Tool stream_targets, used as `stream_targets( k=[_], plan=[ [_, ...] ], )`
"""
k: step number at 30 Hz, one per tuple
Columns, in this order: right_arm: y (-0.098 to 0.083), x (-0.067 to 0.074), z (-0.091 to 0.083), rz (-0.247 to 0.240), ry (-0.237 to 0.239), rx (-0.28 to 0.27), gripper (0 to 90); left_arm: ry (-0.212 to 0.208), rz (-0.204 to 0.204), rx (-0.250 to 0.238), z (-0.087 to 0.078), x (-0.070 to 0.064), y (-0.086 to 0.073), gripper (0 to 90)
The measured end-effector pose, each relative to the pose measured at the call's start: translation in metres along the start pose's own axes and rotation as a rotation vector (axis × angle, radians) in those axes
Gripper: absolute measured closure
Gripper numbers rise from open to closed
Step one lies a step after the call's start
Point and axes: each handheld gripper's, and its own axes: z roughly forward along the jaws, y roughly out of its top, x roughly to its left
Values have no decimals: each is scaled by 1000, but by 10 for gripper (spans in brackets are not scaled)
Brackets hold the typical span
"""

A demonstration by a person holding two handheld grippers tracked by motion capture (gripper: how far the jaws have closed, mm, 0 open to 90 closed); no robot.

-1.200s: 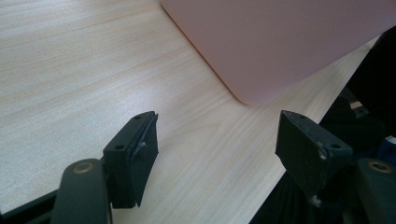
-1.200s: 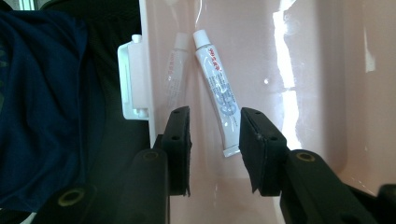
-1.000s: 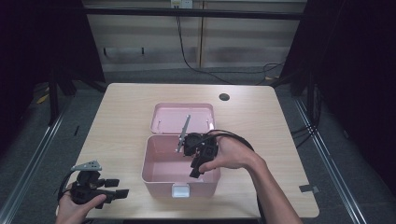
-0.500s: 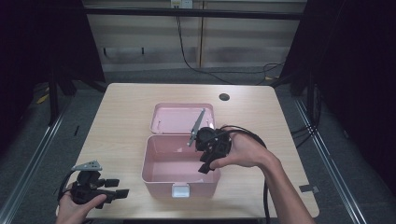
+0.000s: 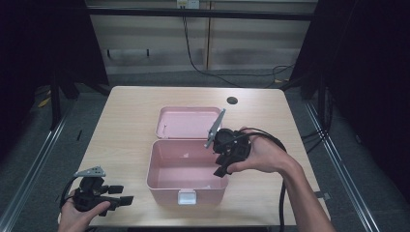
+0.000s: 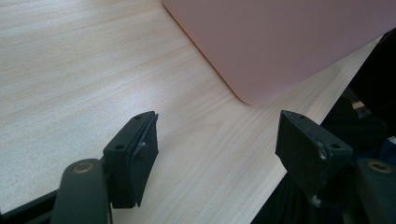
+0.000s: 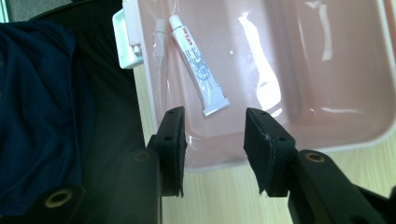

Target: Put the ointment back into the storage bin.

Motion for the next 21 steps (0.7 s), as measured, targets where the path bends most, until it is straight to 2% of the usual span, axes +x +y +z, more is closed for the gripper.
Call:
stream_targets(
  k=[8, 14, 21],
  plan=[
    [-19, -2, -10, 39, -29, -1, 572, 1, 4, 2, 0, 0, 0, 295],
    [-36, -4, -9, 74, -38, 1, 548, 1, 1, 5, 0, 0, 0, 295],
    [-51, -3, -12, 89, -55, -3, 504, 1, 0, 4, 0, 0, 0, 295]
  ],
)
